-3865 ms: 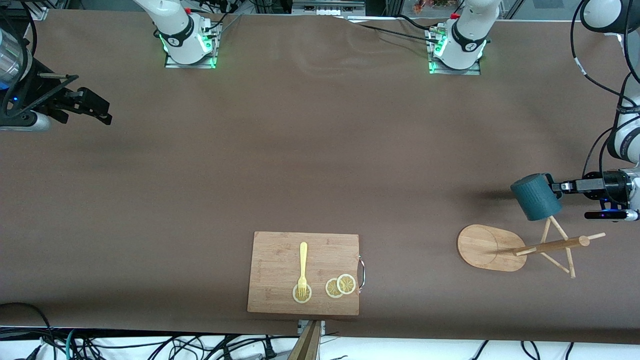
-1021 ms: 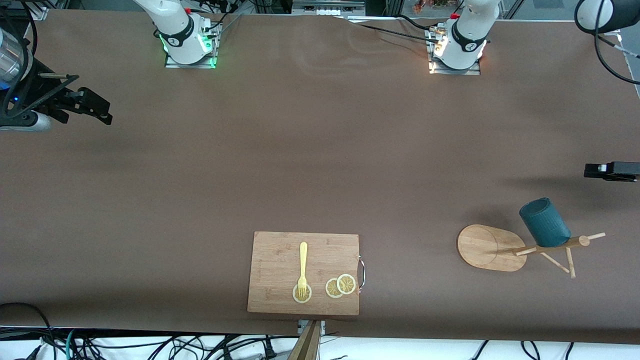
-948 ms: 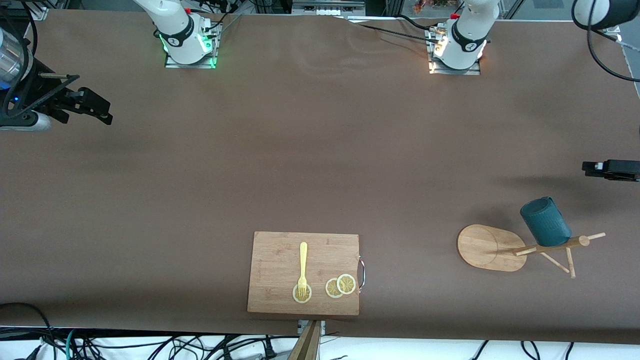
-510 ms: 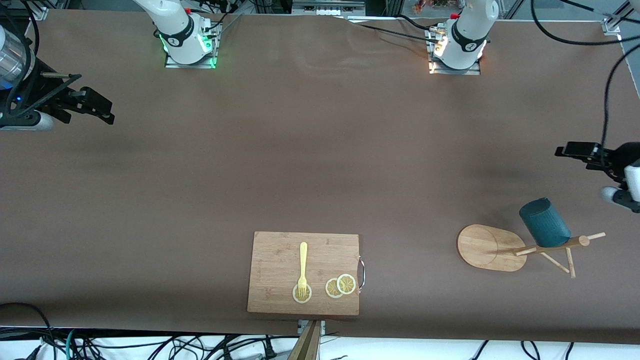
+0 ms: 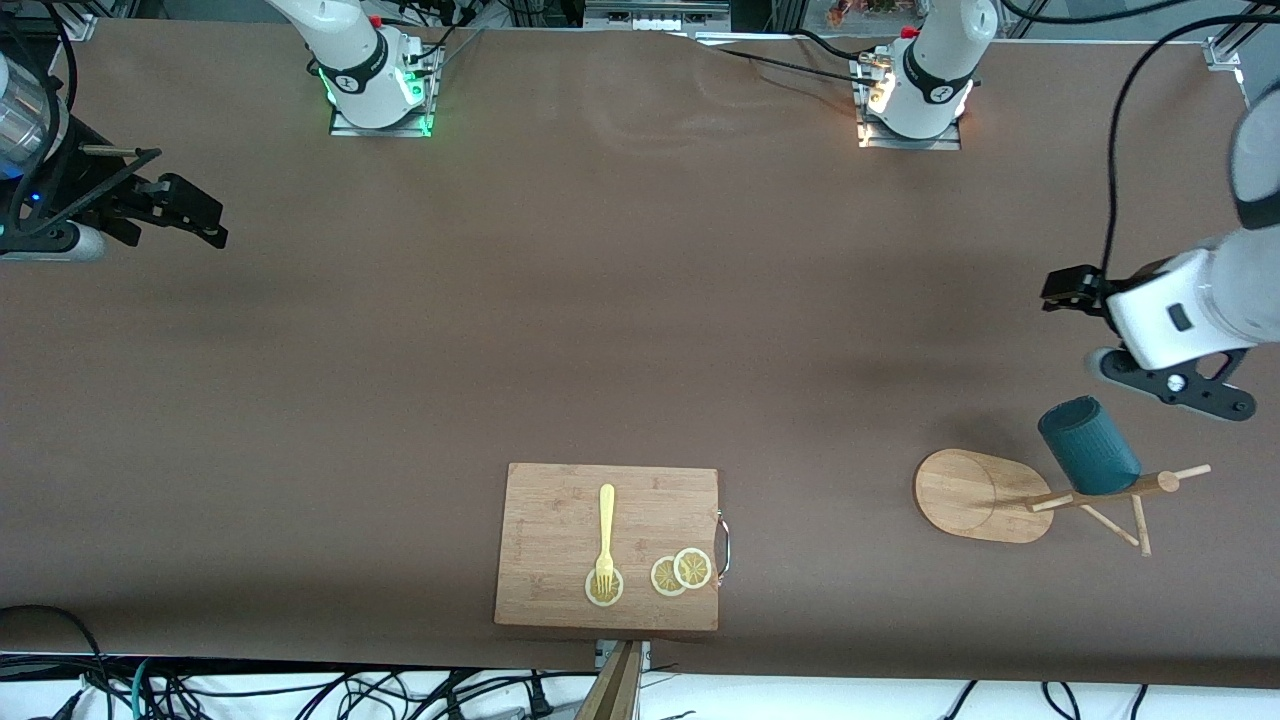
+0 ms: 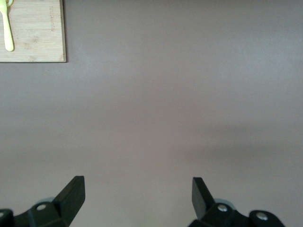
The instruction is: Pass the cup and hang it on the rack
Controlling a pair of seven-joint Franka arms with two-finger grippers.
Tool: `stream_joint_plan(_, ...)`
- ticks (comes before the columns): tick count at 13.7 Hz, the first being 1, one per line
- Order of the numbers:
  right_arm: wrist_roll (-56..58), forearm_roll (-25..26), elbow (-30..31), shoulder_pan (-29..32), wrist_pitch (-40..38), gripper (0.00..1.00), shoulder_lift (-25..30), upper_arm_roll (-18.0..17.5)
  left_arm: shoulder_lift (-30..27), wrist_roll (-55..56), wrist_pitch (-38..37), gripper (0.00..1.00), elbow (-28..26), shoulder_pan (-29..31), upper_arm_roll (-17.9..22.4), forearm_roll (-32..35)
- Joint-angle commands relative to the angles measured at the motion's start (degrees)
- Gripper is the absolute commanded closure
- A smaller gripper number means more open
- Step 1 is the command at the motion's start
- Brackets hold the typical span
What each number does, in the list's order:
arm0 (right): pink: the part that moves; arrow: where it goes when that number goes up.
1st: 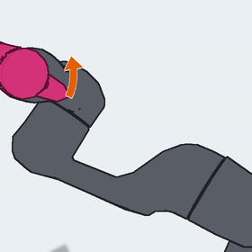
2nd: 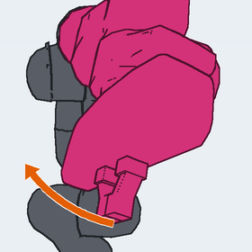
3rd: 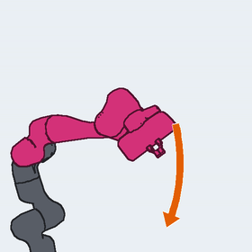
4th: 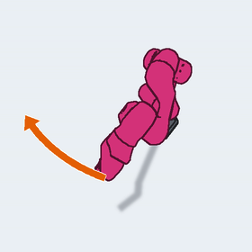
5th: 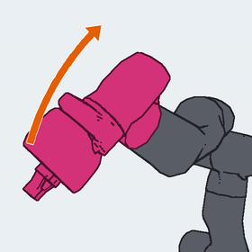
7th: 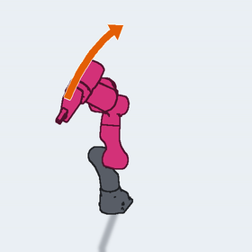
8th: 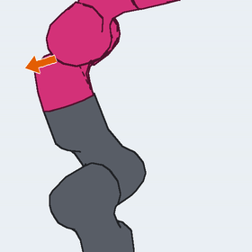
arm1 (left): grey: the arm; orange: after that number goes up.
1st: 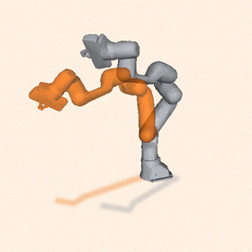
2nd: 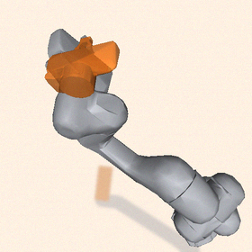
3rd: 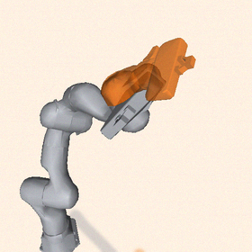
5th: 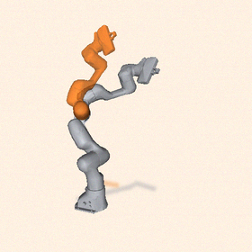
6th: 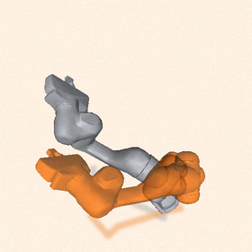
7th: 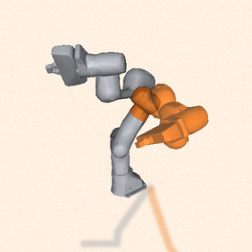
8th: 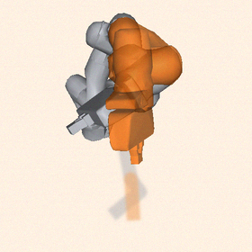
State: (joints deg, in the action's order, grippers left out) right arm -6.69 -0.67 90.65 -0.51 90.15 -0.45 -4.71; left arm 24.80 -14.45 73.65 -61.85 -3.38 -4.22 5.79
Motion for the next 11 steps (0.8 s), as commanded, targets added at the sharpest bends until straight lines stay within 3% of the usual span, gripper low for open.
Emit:
stream_joint_plan(1, 0.4, -0.8, -0.8, 0.1, -1.0, 0.0, -0.2, 0.1, -17.6, 1.5, 17.1, 0.0, -25.6, -1.1, 2.3, 0.8)
stream_joint_plan(5, 0.3, -0.7, -0.8, 0.0, -0.9, 0.0, -0.2, 0.1, -26.0, 7.0, 28.2, 0.0, -38.8, 0.6, 3.3, -5.7)
stream_joint_plan(9, 0.3, -0.7, -0.8, 0.0, -0.9, 0.0, -0.2, 0.1, -27.0, 7.0, 29.7, 0.0, -40.7, 1.1, 3.3, -6.0)
stream_joint_plan(11, 0.3, -0.7, -0.8, 0.1, -0.9, 0.0, -0.2, 0.1, -25.4, 6.9, 29.4, 0.0, -39.1, 1.0, 3.0, -5.4)
